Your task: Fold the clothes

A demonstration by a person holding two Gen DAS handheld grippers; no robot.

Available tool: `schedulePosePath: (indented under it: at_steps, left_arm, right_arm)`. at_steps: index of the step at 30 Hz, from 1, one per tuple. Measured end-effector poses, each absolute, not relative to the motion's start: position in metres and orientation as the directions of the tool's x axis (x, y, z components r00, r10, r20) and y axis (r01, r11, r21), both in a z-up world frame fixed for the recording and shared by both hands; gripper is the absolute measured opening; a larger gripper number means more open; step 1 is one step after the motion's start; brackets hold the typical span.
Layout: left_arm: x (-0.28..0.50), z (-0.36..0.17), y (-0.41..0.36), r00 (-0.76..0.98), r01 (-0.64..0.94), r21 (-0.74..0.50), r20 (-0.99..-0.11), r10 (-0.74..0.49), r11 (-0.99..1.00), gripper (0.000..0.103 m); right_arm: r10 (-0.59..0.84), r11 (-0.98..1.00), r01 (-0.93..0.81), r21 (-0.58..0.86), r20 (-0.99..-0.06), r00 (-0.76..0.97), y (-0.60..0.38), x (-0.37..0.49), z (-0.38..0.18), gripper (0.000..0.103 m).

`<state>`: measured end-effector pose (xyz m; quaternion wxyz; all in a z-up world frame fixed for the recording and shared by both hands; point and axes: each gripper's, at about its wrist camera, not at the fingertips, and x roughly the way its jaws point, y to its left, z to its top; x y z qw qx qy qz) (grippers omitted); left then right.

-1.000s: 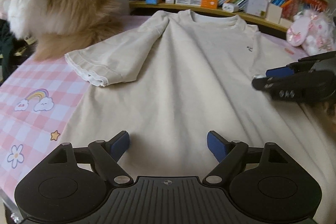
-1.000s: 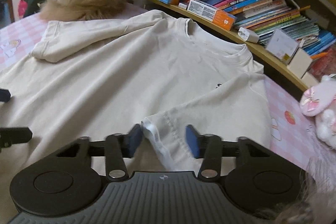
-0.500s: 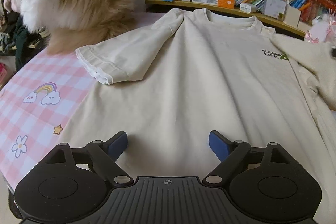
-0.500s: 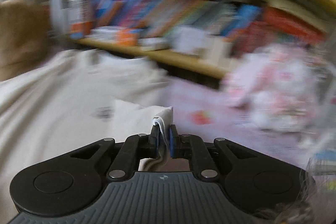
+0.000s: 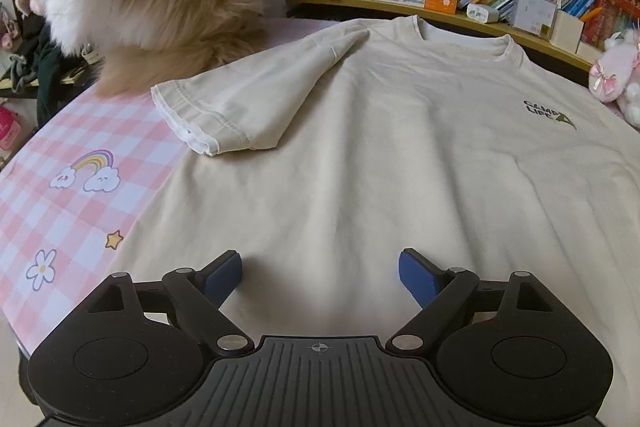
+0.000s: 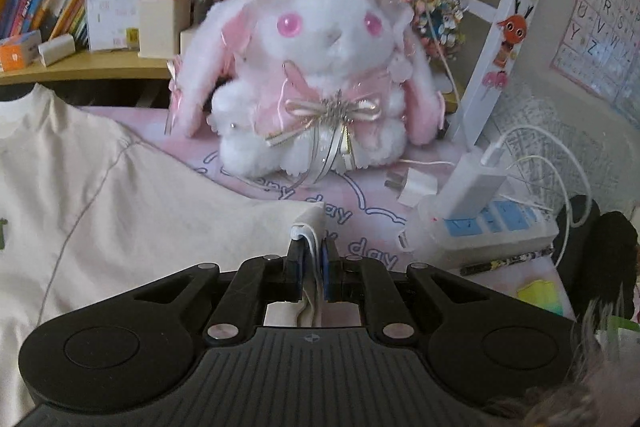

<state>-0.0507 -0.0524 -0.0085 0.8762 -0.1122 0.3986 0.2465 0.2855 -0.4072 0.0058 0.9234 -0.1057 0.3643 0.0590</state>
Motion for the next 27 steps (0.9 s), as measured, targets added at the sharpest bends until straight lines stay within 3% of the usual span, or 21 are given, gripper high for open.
schedulePosePath:
  at_steps: [11, 13, 14, 15, 27]
  left_arm:
    - [-0.056, -0.009, -0.052, 0.562, -0.515, -0.005, -0.756, 0.334, 0.857, 0.089]
    - [-0.057, -0.006, -0.051, 0.566, -0.517, -0.002, -0.751, 0.34, 0.856, 0.089]
    - [-0.059, -0.005, -0.049, 0.573, -0.525, -0.007, -0.742, 0.348, 0.851, 0.089]
    - [-0.061, -0.002, -0.046, 0.58, -0.534, -0.015, -0.733, 0.354, 0.845, 0.089]
    - [-0.063, 0.024, 0.02, 0.623, -0.65, -0.097, -0.636, 0.455, 0.754, 0.089]
  right_arm:
    - [0.002, 0.97, -0.178, -0.165, -0.728, 0.686, -0.401, 0.303, -0.005, 0.01]
    - [-0.012, 0.97, -0.167, -0.177, -0.72, 0.694, -0.4, 0.3, -0.002, 0.024]
    - [-0.007, 0.971, -0.166, -0.173, -0.712, 0.702, -0.4, 0.297, 0.002, 0.046]
    - [0.009, 0.973, -0.169, -0.159, -0.702, 0.712, -0.401, 0.292, 0.007, 0.057]
    - [0.353, 0.885, -0.465, 0.028, -0.692, 0.63, -0.342, 0.18, 0.038, 0.058]
